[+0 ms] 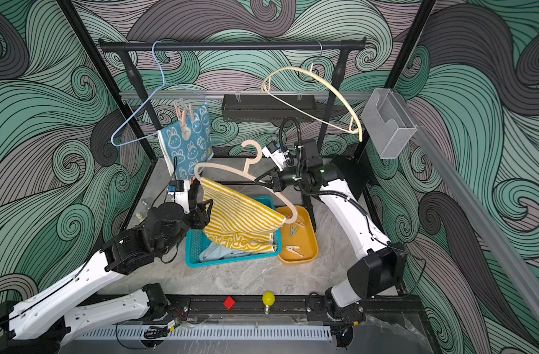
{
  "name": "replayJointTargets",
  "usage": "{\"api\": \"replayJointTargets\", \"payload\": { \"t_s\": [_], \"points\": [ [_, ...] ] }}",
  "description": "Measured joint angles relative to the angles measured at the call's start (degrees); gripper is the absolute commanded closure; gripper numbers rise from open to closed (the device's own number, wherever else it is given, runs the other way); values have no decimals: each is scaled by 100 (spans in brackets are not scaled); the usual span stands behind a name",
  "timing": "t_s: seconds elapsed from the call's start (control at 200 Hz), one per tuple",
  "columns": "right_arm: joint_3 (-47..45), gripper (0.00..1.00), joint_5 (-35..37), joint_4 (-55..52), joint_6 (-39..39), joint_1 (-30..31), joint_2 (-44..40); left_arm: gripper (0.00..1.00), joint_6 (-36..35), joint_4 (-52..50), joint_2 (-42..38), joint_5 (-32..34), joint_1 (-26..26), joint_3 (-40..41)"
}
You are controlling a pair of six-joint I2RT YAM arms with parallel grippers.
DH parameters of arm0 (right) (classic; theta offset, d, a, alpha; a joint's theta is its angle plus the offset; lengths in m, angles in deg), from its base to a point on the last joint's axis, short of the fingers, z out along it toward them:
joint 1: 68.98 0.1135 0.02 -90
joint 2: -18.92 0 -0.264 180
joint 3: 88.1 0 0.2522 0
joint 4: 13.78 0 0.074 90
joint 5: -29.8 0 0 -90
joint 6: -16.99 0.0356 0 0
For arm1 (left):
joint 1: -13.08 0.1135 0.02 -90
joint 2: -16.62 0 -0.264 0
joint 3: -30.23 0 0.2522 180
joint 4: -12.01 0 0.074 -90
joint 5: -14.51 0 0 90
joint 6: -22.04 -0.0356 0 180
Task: Remove the clothespins securing towels to the hanger
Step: Remove the towel from the hanger.
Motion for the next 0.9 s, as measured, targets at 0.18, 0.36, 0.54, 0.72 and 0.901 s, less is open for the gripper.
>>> {"api": "replayJointTargets", "payload": {
  "t_s": [0.18,0.36,0.54,0.72,0.901],
  "points": [
    [-17,100,-210,-22,299,-70,-177,39,-96,-297,-417,-221,378,107],
    [-101,100,-527,-81,699,-227,-302,39,-330,-310,-763,-535,850,428],
    [-313,100,-643,-133,903,-299,-654,38,-474,-133,-684,-1261,1539,522],
    [-511,100,-802,-131,1027,-431,-887,35,-573,254,-614,-2253,2291,726],
    [-710,100,-863,-138,1091,-479,-905,33,-590,745,-614,-3329,3121,903]
  ]
}}
